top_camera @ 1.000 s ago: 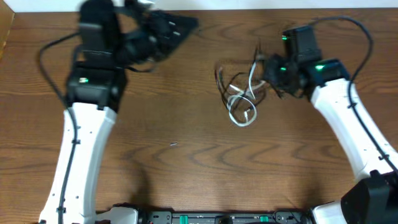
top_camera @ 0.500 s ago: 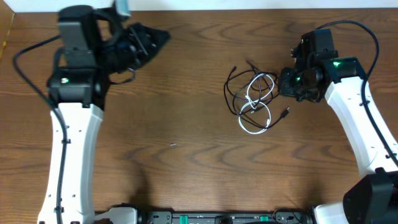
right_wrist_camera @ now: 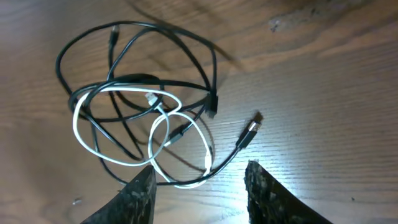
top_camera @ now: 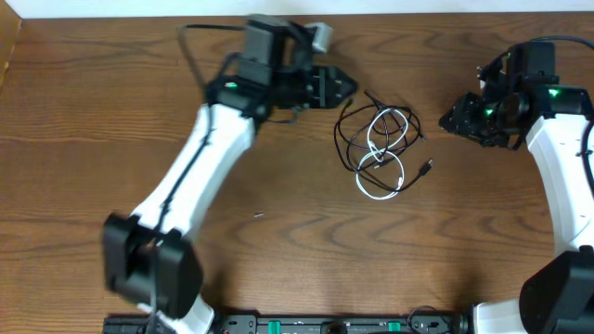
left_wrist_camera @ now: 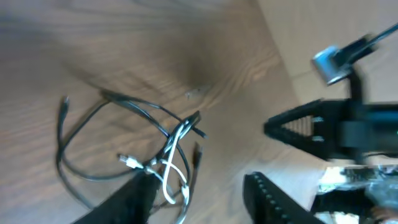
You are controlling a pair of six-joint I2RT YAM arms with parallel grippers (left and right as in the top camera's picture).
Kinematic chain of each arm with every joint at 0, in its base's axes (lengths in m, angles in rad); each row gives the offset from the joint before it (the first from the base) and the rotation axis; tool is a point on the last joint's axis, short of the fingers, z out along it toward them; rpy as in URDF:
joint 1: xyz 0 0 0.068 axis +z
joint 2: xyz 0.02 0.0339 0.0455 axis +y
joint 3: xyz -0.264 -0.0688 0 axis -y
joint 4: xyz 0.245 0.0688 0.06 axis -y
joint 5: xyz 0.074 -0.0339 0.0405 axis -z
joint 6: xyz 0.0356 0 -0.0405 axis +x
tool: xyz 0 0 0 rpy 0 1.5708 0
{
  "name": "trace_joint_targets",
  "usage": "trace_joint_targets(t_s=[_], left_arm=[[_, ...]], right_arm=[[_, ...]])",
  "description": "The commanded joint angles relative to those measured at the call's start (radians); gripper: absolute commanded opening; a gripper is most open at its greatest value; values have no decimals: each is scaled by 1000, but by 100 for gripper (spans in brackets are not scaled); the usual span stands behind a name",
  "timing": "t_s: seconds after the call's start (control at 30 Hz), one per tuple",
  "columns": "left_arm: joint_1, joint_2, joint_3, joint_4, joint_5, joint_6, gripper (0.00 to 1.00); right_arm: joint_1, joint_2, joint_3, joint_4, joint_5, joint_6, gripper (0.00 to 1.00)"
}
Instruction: Untangle cables
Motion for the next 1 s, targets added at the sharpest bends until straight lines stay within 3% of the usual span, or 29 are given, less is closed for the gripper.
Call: trace_joint_targets(t_s=[0.0, 0.17, 0.5, 0.57, 0.77, 0.97], left_arm=[[-45, 90, 8, 64, -23, 94, 54], [-78, 213, 8, 154, -28, 105, 57], [-159, 340, 8, 261, -81, 161, 55], [-172, 355, 8, 279, -106, 161, 47], [-164, 348, 8, 300, -106, 160, 8], [-117, 247, 8, 221, -68, 76, 7]], right_arm=[[0, -21, 1, -4, -47, -54, 43], [0, -21, 1, -4, -47, -56, 45], [2, -21, 1, -23, -43, -92, 47], [2, -21, 1, -25, -43, -96, 47], [3, -21, 1, -22, -48, -96, 47], [14, -20, 1, -8, -80, -116, 46]])
